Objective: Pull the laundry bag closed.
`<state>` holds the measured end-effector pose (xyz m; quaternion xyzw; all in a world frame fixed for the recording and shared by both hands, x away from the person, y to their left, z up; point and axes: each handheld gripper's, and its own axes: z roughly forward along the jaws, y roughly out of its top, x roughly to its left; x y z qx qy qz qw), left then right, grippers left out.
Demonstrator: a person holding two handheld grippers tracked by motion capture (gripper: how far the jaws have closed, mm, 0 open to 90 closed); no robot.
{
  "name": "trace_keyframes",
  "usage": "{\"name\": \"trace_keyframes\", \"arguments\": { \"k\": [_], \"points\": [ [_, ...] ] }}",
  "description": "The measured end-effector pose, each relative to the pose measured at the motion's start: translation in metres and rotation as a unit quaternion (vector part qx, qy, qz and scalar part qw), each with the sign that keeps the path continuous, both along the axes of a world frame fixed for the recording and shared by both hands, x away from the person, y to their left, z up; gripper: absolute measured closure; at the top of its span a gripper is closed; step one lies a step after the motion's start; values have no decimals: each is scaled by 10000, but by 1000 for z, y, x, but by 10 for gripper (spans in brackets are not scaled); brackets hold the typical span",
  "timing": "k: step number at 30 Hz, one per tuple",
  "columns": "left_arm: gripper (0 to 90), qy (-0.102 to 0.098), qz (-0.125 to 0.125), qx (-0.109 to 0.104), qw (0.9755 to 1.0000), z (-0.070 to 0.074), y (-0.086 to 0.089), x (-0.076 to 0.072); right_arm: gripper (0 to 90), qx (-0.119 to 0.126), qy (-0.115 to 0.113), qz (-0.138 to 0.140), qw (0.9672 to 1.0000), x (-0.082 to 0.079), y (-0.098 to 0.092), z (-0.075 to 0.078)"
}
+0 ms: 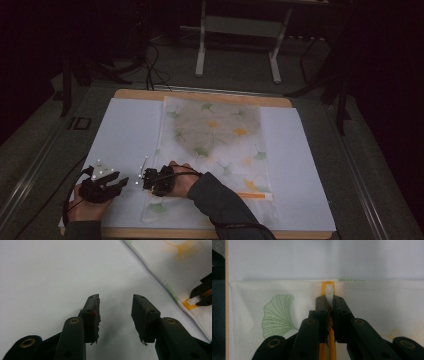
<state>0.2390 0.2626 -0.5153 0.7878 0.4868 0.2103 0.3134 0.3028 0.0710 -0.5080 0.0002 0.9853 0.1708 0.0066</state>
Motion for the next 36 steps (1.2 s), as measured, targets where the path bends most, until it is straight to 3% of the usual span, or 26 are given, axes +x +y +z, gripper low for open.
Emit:
{"name": "trace_keyframes", "arguments": {
  "k": [15, 23, 29, 36],
  "points": [
    [578, 195, -253, -145, 9994, 1, -8, -5, 843, 208, 1, -66, 9998, -1, -5, -1],
    [577, 310, -318, -351, 9984, 0, -9, -6, 844, 289, -42, -68, 9995, -2, -7, 1],
    [577, 530, -475, -641, 9954, 0, -10, -7, 844, 390, -85, -65, 9992, -2, -9, 3],
    [581, 786, -695, -911, 9903, 0, -17, -5, 844, 446, -162, -48, 9989, -4, -11, 5]
  ]
}}
